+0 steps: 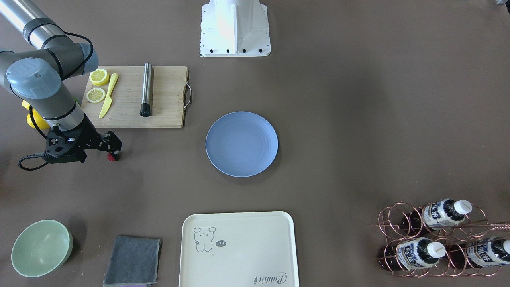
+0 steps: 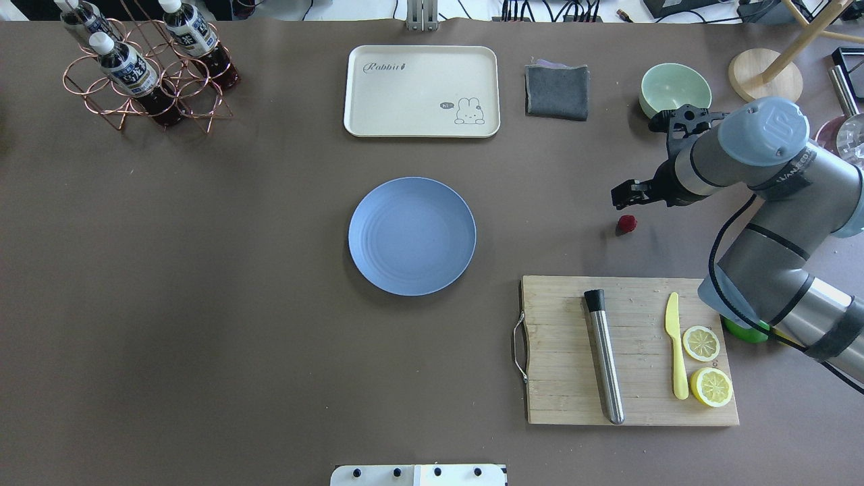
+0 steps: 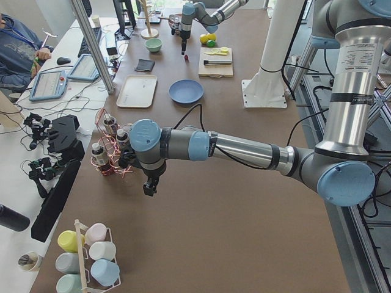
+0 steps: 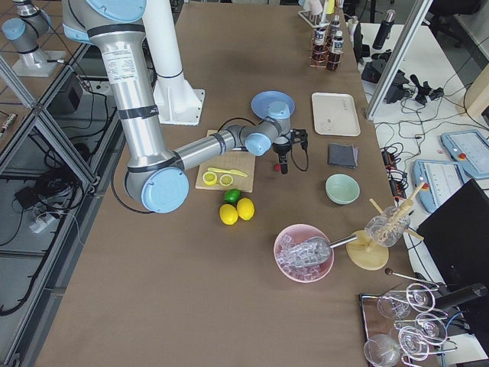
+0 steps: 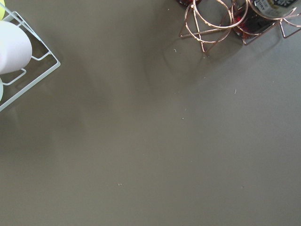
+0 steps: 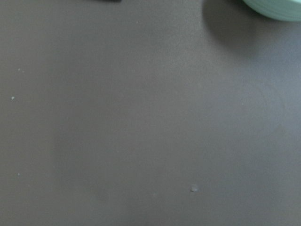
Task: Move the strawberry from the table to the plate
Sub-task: 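Lower the right gripper onto the red strawberry and close it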
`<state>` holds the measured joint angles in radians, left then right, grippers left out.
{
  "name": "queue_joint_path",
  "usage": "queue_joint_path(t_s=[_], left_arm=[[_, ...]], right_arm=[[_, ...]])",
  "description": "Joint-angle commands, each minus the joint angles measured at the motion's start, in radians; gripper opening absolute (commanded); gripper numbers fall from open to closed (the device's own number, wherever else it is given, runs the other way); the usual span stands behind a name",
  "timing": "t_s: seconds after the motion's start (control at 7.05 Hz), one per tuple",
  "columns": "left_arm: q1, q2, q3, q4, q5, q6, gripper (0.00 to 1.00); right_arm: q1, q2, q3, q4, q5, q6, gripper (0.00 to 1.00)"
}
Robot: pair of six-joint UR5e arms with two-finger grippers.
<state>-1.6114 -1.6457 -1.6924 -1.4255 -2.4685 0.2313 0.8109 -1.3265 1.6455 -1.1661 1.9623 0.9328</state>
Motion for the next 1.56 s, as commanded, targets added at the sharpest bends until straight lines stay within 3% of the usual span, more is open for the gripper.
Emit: queue_joint_path(t_s=[0.0, 0.28, 0.85, 0.99, 1.42], left_arm=[[-0.001, 0.021, -0.013, 0.002, -0.001, 0.0, 0.98], [0.002, 0.029, -0.018, -0.003, -0.003, 0.002, 0.98], [0.01, 0.03, -0.016, -0.003, -0.001, 0.002, 0.98], [0.01, 0.03, -0.016, -0.003, -0.003, 0.0, 0.98], [0.011, 0.029, -0.016, -0.003, -0.003, 0.002, 0.98]], right_arm=[[-0.044, 0.003, -0.003, 0.014, -0.034, 0.053, 0.91], [-0.061, 0.003, -0.007, 0.014, -0.043, 0.052, 0.81], [-0.084, 0.004, -0.007, 0.016, -0.066, 0.052, 0.22], [-0.084, 0.007, 0.006, 0.016, -0.066, 0.055, 0.0], [-0.093, 0.097, 0.06, -0.027, -0.066, 0.16, 0.0]])
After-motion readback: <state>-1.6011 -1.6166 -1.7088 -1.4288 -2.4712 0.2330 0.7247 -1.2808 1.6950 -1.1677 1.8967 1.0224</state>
